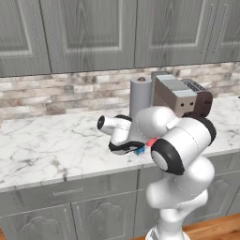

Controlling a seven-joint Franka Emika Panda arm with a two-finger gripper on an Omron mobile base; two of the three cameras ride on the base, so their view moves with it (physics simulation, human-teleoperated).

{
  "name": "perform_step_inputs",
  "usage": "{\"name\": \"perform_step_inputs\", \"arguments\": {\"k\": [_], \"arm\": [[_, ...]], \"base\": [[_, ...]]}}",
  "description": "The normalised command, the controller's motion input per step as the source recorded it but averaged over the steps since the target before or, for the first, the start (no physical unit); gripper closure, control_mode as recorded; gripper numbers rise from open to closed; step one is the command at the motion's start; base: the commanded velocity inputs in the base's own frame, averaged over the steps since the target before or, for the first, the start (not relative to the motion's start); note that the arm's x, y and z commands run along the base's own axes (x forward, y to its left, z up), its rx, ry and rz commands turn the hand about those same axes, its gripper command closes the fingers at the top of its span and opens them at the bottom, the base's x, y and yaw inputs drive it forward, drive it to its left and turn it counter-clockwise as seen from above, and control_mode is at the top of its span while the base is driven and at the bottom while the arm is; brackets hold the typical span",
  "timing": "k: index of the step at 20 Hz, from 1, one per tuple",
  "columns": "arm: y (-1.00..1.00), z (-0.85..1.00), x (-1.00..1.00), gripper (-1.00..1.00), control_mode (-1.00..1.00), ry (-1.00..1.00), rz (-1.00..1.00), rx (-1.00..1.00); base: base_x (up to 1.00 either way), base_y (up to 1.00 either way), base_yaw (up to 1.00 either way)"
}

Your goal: Take a sugar cube from the saucer and place it inside the coffee. Then, grab milk from the fridge and place it next to the coffee on the counter to sweeten the coffee.

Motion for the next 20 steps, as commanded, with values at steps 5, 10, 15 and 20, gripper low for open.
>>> {"name": "perform_step_inputs", "arguments": {"k": [5,10,15,20], "arm": [[-0.07,-0.15,0.00,1.00,-1.00,-0.01,0.00,0.00],[-0.01,0.00,0.00,1.00,-1.00,-0.03,0.00,0.00],[-0.09,0.02,0.00,1.00,-1.00,-0.15,0.00,0.00],[-0.08,0.00,0.00,1.00,-1.00,-0.05,0.01,0.00]], "base": [[0.00,0.00,0.00],[0.00,0.00,0.00],[0.00,0.00,0.00],[0.00,0.00,0.00]]}}
